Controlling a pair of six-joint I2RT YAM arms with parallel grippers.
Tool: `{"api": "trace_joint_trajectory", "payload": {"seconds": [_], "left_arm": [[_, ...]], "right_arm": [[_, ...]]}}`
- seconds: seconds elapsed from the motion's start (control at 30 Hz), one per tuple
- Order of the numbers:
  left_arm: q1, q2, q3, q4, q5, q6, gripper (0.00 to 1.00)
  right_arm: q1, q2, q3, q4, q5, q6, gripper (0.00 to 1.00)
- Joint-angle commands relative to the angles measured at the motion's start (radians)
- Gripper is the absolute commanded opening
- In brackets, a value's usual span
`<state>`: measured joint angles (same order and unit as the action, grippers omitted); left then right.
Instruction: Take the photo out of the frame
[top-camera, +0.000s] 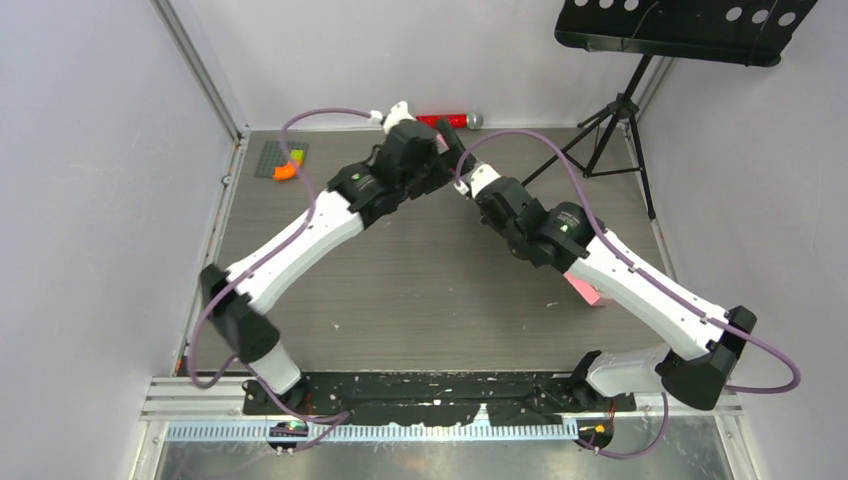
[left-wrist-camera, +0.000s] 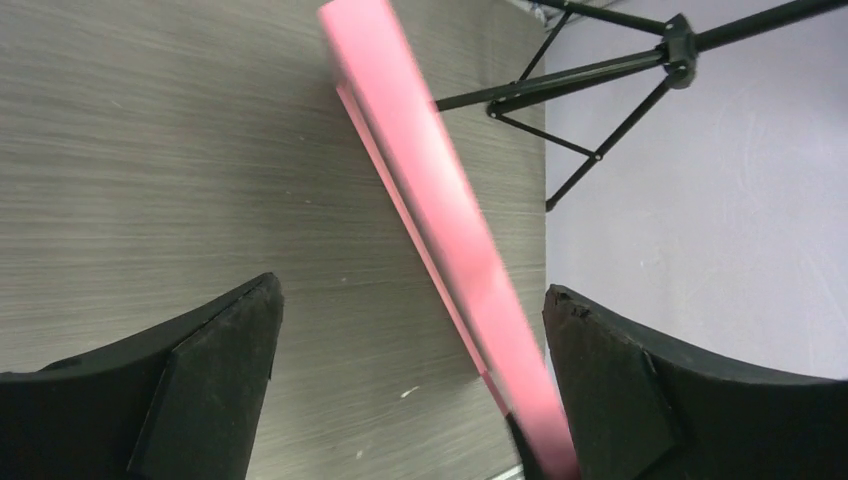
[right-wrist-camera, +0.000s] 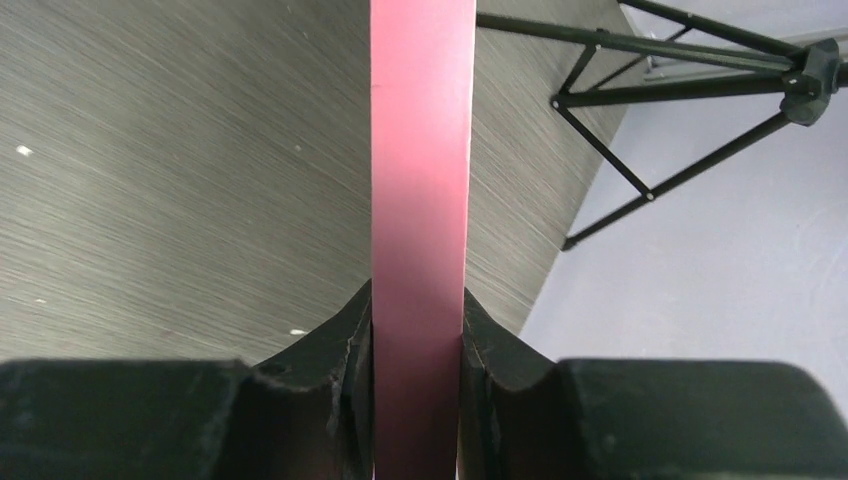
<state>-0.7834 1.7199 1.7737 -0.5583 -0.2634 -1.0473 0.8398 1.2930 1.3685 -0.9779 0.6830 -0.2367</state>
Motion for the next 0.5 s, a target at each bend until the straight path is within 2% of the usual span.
{"api": "trace_joint_trajectory", "payload": {"seconds": [0.0,0.23,0.37,0.47], "left_arm": [[0.024,-0.260,-0.128,0.055,-0.092,0.149,1.00],[0.068,-0.604,-0.394,0.072,-0.237,0.215,1.00],[0.089,-0.698,-0.459,0.024,-0.268,0.222,1.00],[0.115,-0.727,-0.498,-0.008,-0.227,0.225,1.00]], "right_arm": [[-0.003,-0.088,0.153,0.076,-0.093,0.046,0.05],[-0.004,-0.090,0.294,0.076,-0.347,0.100,0.05],[-0.020,-0.084,0.342,0.092,-0.446,0.160,0.05],[-0.135,-0.107,0.289,0.189,-0.614,0.287,0.05]]}}
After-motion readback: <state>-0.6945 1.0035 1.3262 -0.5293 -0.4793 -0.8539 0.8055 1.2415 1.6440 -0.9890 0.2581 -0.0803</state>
